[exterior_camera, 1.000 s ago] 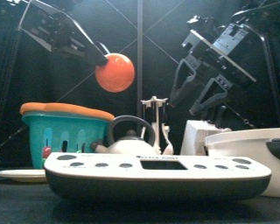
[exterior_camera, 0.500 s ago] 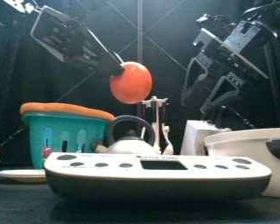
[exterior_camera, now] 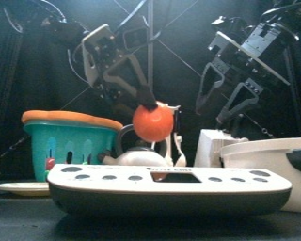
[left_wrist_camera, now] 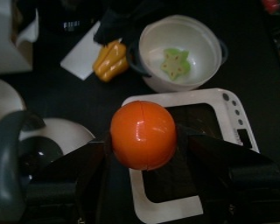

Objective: Place orange onto stove

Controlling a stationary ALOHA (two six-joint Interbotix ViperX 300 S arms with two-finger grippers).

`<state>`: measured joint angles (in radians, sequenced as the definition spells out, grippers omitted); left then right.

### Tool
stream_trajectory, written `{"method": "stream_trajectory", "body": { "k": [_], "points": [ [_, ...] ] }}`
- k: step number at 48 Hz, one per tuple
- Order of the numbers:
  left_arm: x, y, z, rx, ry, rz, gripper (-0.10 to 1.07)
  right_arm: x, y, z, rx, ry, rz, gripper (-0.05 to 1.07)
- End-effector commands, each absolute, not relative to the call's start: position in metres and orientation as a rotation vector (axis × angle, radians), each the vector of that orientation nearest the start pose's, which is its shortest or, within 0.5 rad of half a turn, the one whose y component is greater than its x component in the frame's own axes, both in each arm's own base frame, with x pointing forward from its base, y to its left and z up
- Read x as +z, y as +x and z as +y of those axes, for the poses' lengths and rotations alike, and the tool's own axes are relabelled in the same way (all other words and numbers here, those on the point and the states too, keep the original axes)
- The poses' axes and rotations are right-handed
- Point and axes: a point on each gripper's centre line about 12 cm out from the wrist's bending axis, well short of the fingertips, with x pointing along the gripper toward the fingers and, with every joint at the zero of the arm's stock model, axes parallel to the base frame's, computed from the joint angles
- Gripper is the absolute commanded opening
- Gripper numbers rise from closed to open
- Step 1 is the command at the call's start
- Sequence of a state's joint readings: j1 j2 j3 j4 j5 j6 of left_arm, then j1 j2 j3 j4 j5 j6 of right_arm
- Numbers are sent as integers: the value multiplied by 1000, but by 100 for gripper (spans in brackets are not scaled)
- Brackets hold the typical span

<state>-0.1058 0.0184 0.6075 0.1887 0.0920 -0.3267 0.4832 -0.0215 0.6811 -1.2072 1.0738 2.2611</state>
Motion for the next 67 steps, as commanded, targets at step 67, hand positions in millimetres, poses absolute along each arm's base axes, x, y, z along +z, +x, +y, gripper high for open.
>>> {"method": "stream_trajectory", "body": {
  "k": [67],
  "points": [
    [196, 421, -68, 452, -177, 839, 65, 183, 320, 65, -890, 452, 446, 92]
  ]
}}
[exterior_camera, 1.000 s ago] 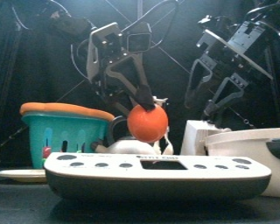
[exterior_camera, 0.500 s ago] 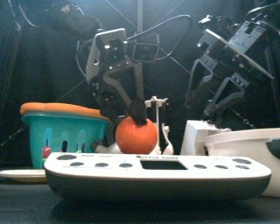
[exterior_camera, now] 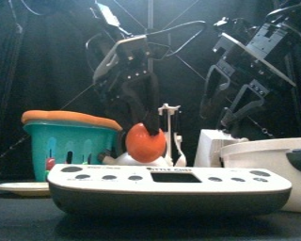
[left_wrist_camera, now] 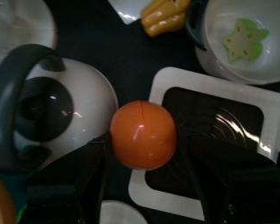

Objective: Place orange onto stove

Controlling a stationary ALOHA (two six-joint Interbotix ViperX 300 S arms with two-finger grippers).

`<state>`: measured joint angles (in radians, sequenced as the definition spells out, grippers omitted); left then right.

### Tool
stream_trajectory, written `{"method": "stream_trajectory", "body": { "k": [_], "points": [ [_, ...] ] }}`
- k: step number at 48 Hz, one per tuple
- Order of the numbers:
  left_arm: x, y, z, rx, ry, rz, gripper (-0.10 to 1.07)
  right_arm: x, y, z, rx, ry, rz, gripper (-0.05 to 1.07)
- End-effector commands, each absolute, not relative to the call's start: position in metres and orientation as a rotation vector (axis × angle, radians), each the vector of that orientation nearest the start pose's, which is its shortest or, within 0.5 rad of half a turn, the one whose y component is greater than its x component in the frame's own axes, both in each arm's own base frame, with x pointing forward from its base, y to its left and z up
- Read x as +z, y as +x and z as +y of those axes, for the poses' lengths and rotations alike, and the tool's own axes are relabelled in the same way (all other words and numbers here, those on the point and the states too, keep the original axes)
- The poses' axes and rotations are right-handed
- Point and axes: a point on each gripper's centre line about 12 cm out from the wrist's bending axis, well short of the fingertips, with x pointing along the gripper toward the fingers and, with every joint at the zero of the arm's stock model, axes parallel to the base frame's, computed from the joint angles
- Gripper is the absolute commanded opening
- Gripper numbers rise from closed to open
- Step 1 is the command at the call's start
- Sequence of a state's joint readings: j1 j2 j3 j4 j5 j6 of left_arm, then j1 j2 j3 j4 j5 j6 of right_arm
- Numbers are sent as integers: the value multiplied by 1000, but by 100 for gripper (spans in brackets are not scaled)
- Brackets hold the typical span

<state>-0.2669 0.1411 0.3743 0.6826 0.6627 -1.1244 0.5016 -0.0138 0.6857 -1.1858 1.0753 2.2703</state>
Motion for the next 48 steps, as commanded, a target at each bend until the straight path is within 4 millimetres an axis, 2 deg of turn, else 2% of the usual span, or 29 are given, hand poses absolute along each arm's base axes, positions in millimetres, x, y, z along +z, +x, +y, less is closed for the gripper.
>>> {"method": "stream_trajectory", "body": {
  "k": [1, 12, 18, 24, 30, 38, 48],
  "points": [
    [196, 422, -69, 472, -188, 826, 65, 183, 320, 66, -889, 455, 445, 92],
    [199, 445, -83, 609, -227, 655, 65, 183, 322, 67, -889, 466, 439, 92],
    [198, 441, -90, 742, -193, 640, 66, 182, 323, 72, -881, 462, 443, 92],
    [207, 437, -99, 844, -154, 631, 67, 181, 320, 77, -868, 452, 451, 92],
    [205, 440, -116, 846, -189, 655, 67, 180, 316, 80, -867, 432, 453, 92],
    [192, 438, -135, 852, -321, 769, 69, 177, 310, 80, -880, 400, 453, 92],
    [178, 437, -146, 846, -405, 851, 75, 180, 312, 80, -873, 385, 437, 92]
  ]
}}
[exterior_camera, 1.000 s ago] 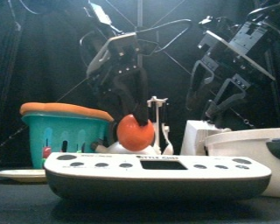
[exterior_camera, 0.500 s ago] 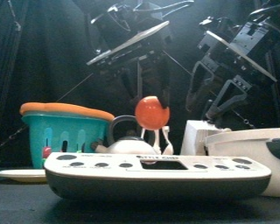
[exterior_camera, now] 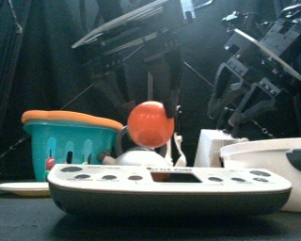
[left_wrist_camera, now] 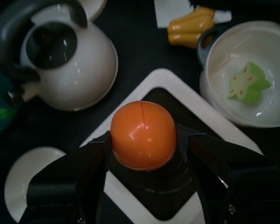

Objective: Place orange onto stove

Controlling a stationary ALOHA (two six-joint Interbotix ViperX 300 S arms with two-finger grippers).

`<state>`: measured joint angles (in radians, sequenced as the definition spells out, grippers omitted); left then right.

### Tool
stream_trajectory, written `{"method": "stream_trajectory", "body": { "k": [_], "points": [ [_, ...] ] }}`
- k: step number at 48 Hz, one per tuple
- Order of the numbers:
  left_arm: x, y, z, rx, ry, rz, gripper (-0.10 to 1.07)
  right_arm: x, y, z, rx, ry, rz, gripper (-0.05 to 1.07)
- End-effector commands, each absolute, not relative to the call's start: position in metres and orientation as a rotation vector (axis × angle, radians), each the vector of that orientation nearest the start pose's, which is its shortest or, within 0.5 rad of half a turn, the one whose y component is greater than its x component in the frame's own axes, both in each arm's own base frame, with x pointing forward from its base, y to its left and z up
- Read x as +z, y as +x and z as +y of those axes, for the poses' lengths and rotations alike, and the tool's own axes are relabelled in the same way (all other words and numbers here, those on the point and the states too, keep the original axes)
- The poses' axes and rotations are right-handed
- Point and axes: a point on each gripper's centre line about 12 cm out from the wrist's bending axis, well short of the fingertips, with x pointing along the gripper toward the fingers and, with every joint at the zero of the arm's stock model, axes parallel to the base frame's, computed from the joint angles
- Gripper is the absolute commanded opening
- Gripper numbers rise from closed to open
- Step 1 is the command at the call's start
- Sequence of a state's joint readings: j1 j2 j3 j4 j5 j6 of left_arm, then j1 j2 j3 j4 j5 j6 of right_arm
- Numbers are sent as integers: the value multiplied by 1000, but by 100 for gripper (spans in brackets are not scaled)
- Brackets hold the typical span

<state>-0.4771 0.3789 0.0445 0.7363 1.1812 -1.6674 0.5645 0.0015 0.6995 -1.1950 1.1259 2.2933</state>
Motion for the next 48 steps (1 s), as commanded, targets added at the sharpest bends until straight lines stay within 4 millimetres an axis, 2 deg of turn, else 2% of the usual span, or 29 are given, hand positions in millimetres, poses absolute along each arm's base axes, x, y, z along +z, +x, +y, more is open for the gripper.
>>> {"method": "stream_trajectory", "body": {
  "k": [1, 16, 48],
  "points": [
    [176, 438, -147, 840, -408, 855, 76, 180, 312, 80, -871, 386, 436, 92],
    [168, 439, -151, 809, -461, 889, 92, 181, 313, 84, -860, 388, 432, 92],
    [169, 439, -151, 757, -419, 906, 95, 176, 315, 85, -866, 377, 439, 92]
  ]
}}
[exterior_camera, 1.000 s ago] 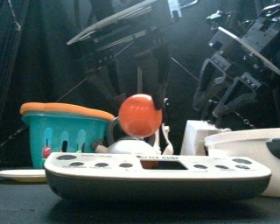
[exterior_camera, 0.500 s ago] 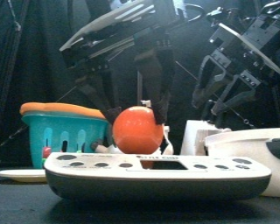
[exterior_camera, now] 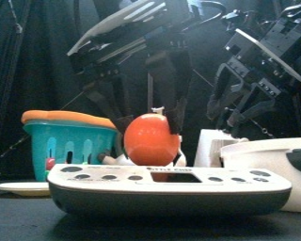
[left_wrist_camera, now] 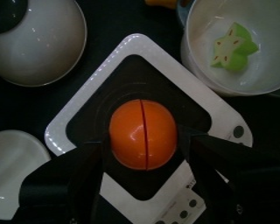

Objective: Place orange onto stove

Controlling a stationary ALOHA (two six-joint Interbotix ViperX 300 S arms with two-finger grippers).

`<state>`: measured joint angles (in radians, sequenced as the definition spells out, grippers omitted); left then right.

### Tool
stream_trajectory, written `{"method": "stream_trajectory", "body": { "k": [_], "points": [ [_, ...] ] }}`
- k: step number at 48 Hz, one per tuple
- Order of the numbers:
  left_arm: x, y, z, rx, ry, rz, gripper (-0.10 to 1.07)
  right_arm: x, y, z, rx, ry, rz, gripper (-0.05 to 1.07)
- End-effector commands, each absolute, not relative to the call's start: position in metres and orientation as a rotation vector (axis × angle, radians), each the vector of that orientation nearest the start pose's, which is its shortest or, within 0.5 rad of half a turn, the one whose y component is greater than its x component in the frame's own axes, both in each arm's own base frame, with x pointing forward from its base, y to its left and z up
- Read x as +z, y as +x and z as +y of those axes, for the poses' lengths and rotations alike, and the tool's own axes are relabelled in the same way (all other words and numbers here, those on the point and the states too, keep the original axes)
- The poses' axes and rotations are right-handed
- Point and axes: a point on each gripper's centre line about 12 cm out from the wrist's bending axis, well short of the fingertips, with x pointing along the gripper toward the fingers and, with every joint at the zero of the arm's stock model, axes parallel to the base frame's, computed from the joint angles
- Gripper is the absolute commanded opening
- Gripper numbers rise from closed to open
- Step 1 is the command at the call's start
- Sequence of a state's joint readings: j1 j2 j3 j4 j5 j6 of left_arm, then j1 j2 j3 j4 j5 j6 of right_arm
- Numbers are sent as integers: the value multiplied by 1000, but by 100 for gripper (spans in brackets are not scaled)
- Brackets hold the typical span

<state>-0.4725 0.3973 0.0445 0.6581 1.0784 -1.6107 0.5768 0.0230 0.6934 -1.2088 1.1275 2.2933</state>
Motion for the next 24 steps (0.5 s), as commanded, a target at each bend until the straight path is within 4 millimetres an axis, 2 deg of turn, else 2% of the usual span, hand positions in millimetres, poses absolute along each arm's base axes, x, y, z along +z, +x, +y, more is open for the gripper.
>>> {"method": "stream_trajectory", "body": {
  "k": [1, 11, 24],
  "points": [
    [168, 439, -151, 754, -415, 907, 96, 176, 314, 85, -866, 379, 439, 92],
    [165, 438, -152, 713, -379, 932, 100, 176, 315, 85, -866, 377, 439, 92],
    [173, 437, -148, 719, -356, 935, 100, 175, 314, 85, -864, 374, 440, 92]
  ]
}}
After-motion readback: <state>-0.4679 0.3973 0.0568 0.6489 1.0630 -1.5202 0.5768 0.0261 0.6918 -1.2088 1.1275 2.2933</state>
